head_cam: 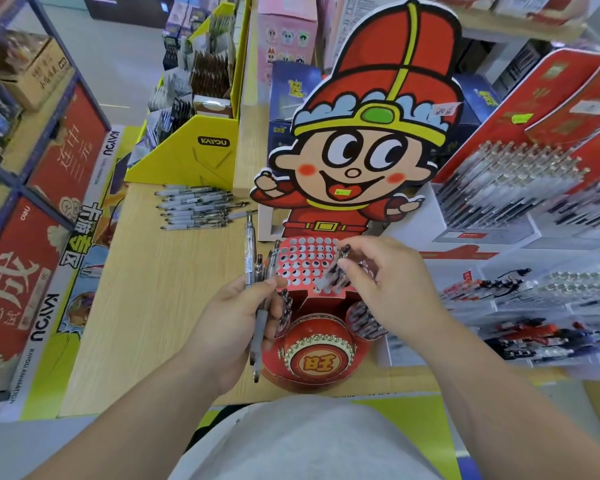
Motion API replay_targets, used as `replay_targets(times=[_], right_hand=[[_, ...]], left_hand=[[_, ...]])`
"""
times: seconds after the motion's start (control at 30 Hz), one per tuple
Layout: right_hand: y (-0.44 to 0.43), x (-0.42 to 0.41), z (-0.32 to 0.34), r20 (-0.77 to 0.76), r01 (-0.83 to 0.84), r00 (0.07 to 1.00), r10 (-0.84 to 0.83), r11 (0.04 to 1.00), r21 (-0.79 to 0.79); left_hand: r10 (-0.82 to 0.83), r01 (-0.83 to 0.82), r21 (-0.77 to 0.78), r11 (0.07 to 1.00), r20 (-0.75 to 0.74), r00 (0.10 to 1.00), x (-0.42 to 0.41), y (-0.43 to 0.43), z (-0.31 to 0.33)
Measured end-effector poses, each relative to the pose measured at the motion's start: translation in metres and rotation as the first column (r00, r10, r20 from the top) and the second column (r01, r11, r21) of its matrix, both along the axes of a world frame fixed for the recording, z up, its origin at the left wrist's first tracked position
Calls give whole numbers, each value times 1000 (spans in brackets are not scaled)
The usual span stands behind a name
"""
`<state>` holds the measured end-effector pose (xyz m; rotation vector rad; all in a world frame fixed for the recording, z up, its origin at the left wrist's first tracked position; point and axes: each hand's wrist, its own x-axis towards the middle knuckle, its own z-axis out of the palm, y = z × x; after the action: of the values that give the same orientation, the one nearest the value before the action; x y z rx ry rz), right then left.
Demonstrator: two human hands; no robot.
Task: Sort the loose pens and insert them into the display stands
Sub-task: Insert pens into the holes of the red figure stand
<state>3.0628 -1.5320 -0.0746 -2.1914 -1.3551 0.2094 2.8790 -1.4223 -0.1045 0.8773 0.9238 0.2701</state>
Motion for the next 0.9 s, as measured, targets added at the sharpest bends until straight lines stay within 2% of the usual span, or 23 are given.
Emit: replay_targets(times=[0.43,0.9], right_hand=[[3,-2,-3,71,-37,997,40,998,-40],[4,-2,-25,30,-11,999,15,994,-112]], left_hand=[[-13,14,-22,1000,47,999,-6,2,-3],[-18,20,-24,1000,66,998,-9,2,-5]])
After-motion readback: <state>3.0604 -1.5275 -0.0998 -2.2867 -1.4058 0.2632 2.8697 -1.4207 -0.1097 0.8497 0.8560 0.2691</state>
